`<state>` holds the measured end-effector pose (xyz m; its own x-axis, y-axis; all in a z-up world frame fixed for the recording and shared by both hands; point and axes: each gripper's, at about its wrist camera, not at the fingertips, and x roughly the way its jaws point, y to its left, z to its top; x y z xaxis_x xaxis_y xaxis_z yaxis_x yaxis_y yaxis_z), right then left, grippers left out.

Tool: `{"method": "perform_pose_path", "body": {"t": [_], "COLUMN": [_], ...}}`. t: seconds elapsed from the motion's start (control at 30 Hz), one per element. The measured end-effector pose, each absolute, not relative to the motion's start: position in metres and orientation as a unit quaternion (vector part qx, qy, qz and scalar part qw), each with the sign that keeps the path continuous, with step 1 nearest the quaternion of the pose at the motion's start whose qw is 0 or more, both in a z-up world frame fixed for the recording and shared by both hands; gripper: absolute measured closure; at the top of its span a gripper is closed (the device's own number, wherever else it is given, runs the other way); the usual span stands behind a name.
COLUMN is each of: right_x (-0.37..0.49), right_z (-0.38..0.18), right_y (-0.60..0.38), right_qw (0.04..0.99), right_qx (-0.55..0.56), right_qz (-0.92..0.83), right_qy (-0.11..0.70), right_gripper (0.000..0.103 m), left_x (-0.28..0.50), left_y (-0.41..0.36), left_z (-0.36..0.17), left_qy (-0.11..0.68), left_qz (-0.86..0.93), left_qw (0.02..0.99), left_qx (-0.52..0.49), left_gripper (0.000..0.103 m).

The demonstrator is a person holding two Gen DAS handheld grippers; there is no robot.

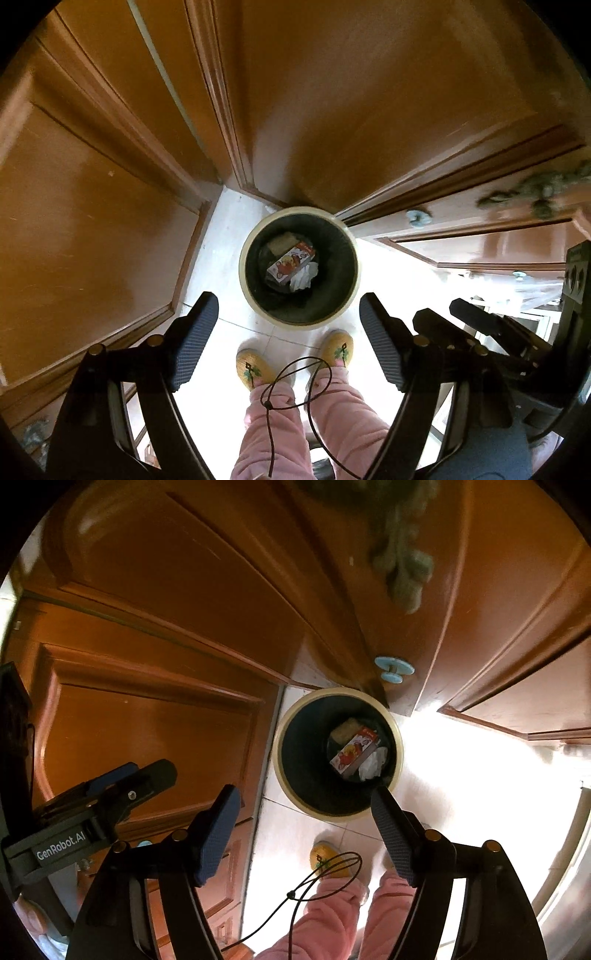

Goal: Collect trash
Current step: 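Raise both open tools back toward the counter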

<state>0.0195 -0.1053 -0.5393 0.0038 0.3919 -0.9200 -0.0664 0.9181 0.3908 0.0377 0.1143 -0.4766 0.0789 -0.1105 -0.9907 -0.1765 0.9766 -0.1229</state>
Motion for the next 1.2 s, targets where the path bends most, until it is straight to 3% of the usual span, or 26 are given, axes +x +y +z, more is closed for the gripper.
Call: {"method": "perform_pose_path", "body": {"t": [0.4,0.73,1.2], "right_x": [-0.012,-0.043,-0.066], "right_z": [-0.406,-0.267,-0.119], "right_y": [-0.123,-0.141,-0.166], "right_qw": [0.733,0.797,0.861], "right_qx": [0.126,0.134,0.141], "right_qz": [0.157,0.148,0.131], "right_qy": [0.65,0.571,0.471], "right_gripper": [0.029,0.029,0.028], "left_x": [0.028,0.018,-0.004], "left_y": [0.101,0.085,0.084], "left_z": [-0.327,-0.212,-0.069], "left_qy": [0.623,0.545,0.444], "left_qz": [-0.017,-0.052,-0.102], "left_qw": [0.778,0.836,0.889], "left_qx": [-0.078,-0.039,-0.039], "left_gripper": [0.027,0.027,0.027]}}
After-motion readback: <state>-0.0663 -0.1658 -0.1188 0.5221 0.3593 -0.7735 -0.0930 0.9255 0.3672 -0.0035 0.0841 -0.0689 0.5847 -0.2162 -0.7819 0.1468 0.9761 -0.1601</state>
